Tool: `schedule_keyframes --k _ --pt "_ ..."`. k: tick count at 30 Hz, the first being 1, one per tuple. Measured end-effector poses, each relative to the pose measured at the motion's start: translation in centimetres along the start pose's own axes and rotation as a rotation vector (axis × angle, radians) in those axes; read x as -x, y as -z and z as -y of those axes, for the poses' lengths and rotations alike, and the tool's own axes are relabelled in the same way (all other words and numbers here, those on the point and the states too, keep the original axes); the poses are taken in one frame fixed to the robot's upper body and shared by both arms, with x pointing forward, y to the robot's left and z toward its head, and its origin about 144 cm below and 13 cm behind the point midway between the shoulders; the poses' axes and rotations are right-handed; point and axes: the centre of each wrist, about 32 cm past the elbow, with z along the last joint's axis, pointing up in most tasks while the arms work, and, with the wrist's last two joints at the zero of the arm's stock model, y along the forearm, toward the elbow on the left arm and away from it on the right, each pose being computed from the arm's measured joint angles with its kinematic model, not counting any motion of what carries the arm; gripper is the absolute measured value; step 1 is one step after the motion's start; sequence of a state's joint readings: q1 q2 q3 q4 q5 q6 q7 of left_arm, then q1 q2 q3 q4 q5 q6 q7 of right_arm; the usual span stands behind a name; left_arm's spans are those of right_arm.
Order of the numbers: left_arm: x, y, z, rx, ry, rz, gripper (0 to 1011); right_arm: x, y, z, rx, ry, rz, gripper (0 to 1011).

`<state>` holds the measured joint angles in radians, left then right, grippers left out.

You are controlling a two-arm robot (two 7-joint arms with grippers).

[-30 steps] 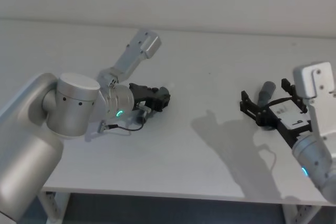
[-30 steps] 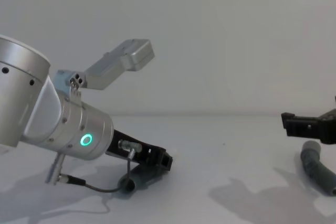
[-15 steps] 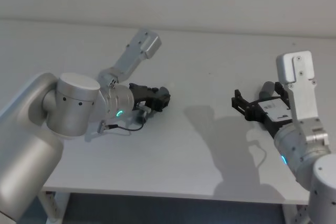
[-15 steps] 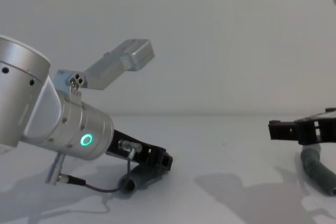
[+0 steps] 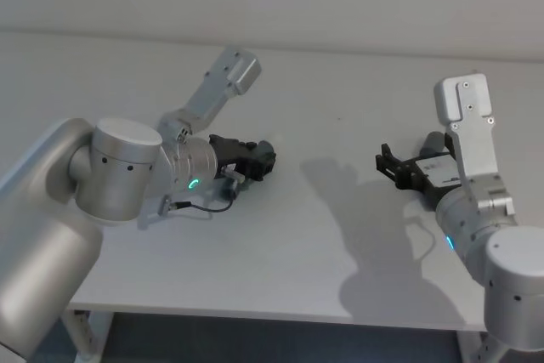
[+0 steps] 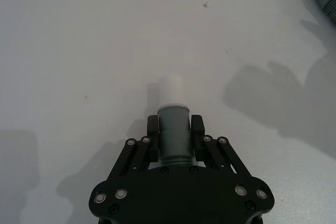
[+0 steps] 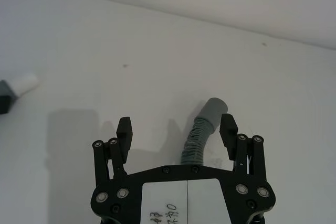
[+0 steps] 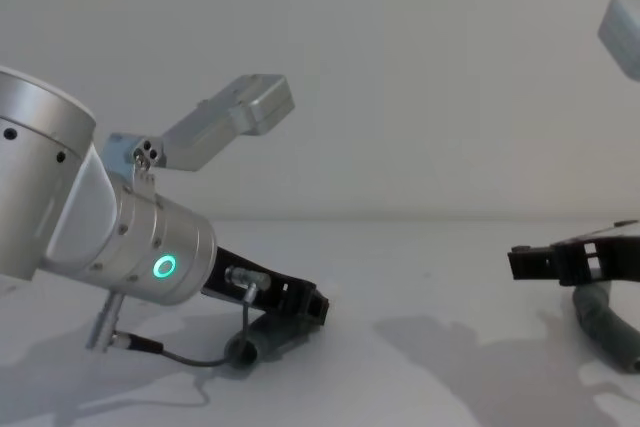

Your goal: Use both hands to pick up one end of the pipe from the table, align the ends, and insert them.

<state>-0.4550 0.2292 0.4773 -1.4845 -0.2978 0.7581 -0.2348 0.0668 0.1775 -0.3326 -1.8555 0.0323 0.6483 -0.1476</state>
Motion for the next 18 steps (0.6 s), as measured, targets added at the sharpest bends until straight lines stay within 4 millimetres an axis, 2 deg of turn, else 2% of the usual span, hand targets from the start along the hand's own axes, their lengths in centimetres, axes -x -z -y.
schedule_keyframes --k 18 --pt "0.0 0.0 0.0 0.0 0.0 0.0 347 -0.3 -0.7 -2.5 0.105 0.054 -0.027 998"
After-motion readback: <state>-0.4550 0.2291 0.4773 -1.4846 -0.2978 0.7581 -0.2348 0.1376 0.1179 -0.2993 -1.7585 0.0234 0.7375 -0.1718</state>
